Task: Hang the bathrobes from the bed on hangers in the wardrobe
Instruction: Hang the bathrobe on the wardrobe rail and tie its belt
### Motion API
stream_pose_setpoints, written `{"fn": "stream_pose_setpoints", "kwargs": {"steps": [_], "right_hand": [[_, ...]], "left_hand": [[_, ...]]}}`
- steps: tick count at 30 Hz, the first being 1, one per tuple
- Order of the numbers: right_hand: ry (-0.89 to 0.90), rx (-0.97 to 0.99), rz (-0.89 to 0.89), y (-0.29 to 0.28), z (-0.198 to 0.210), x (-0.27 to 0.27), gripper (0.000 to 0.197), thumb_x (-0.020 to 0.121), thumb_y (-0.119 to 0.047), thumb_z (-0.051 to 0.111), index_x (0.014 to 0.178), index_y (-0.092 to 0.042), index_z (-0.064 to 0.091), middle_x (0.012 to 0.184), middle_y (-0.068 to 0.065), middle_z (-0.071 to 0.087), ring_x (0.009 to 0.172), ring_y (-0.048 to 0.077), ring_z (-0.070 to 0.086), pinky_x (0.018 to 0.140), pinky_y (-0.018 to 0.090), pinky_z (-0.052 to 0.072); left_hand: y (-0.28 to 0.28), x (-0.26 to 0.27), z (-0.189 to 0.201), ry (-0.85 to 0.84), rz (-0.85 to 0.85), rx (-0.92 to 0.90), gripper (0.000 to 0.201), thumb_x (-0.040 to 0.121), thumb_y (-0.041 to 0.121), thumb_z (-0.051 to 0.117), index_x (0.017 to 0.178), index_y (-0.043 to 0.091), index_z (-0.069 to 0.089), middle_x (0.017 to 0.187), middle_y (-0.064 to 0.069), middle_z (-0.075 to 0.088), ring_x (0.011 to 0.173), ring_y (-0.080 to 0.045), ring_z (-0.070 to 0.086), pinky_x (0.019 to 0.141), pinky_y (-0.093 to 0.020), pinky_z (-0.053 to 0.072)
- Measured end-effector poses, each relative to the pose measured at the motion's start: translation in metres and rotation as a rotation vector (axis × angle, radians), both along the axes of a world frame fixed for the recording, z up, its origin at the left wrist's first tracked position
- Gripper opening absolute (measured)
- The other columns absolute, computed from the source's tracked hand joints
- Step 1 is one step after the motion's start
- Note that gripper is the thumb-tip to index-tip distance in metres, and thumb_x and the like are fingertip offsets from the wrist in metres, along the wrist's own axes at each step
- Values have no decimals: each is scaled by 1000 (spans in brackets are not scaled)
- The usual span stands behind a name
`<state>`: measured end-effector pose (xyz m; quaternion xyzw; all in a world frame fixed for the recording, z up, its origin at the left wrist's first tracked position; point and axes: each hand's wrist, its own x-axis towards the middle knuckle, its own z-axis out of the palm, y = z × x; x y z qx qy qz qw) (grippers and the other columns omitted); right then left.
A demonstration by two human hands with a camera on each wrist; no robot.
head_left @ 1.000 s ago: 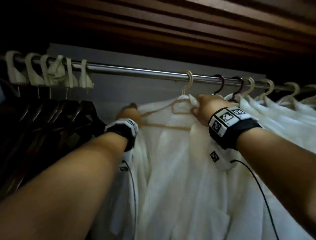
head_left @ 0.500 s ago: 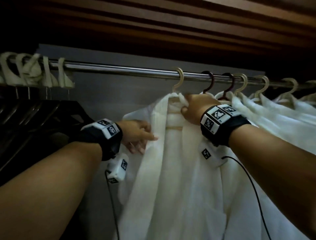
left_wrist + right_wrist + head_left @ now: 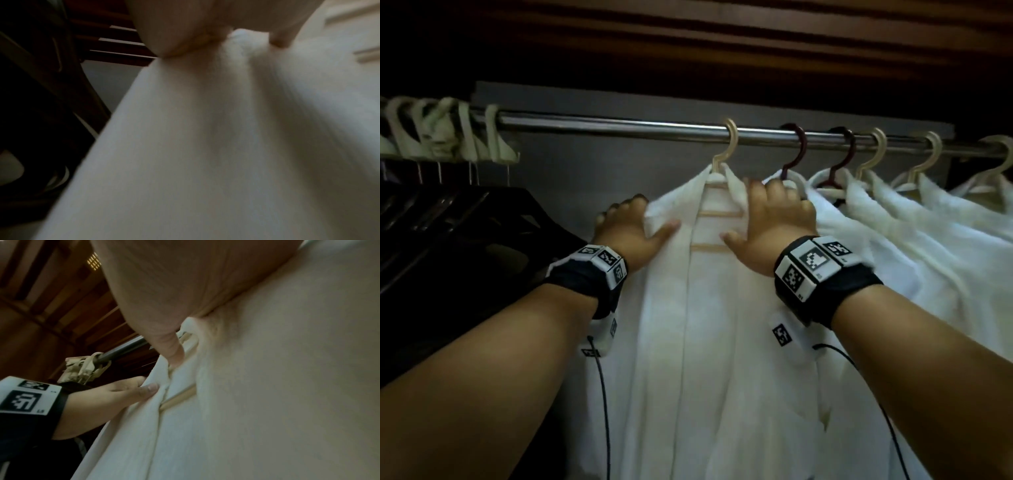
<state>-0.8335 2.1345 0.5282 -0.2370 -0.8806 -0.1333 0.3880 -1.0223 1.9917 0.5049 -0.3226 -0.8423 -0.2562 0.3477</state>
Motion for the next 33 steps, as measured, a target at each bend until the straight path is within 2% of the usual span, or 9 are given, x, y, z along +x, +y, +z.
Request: {"fn": "stream_pose_setpoints", "kwargs": {"steps": [4, 7, 12, 16, 20, 23, 26, 30, 33], "right_hand": [[-44, 8, 75, 3, -47, 19, 117, 73, -67, 56, 149, -26, -23, 156, 11, -26, 144, 33, -25, 113, 55, -17], [-174, -100, 103, -4, -114, 38, 116, 76, -71, 53, 148, -25, -26, 143, 10, -51, 137, 31, -40, 108, 58, -22], [-355, -406, 203, -34, -289, 97, 111, 80, -55, 61, 151, -27, -20, 145, 5, -50, 136, 27, -42, 112, 50, -16], [-520, -620, 212, -48, -387, 126, 112, 81, -53, 61, 148, -33, -26, 145, 6, -50, 138, 34, -39, 120, 49, -2], [-408, -816, 343, -40, -433, 151, 99, 83, -39, 65, 152, -37, -5, 159, -3, -20, 149, 18, -9, 121, 31, 10], [-209, -864, 398, -37, -440, 164, 73, 80, -26, 68, 144, -26, 33, 152, -1, 19, 137, 10, 27, 116, 27, 26], [18, -948, 437, -40, -440, 165, 48, 79, -21, 64, 124, -17, 49, 126, -2, 48, 115, 13, 52, 101, 40, 46], [116, -1084, 437, -49, -429, 156, 59, 80, -9, 68, 132, -20, 43, 119, -18, 50, 107, 9, 60, 92, 29, 51], [8, -1103, 628, -57, -413, 156, 55, 85, -4, 54, 133, -28, 44, 124, -23, 51, 113, -6, 54, 96, 13, 44]], "left_hand": [[3, 11, -62, 65, -60, 187, 105, 70, 78, 42, 149, 11, 25, 151, -20, 27, 140, -37, 25, 115, -45, 21], [1, 33, -145, -292, -266, 172, 106, 78, 50, 68, 154, 13, 5, 156, -15, 26, 140, -29, 32, 115, -34, 27], [-34, 97, -330, -793, -143, -146, 54, 85, 32, 60, 132, 8, 51, 125, -12, 62, 110, -24, 60, 89, -23, 42], [-72, 149, -440, -1037, -127, -607, 27, 92, 26, 54, 103, 6, 67, 93, -10, 66, 97, -27, 63, 76, -25, 41], [-109, 196, -510, -1223, -157, -847, 28, 91, 29, 59, 111, 13, 71, 76, 11, 56, 88, -10, 55, 76, -16, 39], [-115, 200, -522, -1256, -169, -641, 22, 90, 23, 61, 110, 20, 70, 100, 2, 69, 93, -13, 64, 74, -11, 43], [-105, 192, -495, -1188, -222, -364, 15, 86, 22, 64, 89, 37, 60, 84, 3, 67, 73, -8, 63, 70, -23, 54], [-76, 191, -435, -1058, -461, -87, 13, 76, 36, 68, 77, 26, 59, 66, 10, 61, 64, -10, 61, 67, -36, 56], [-55, 200, -410, -1036, -681, 3, 41, 70, 38, 79, 104, 34, 56, 92, 13, 62, 83, -6, 61, 72, -27, 52]]}}
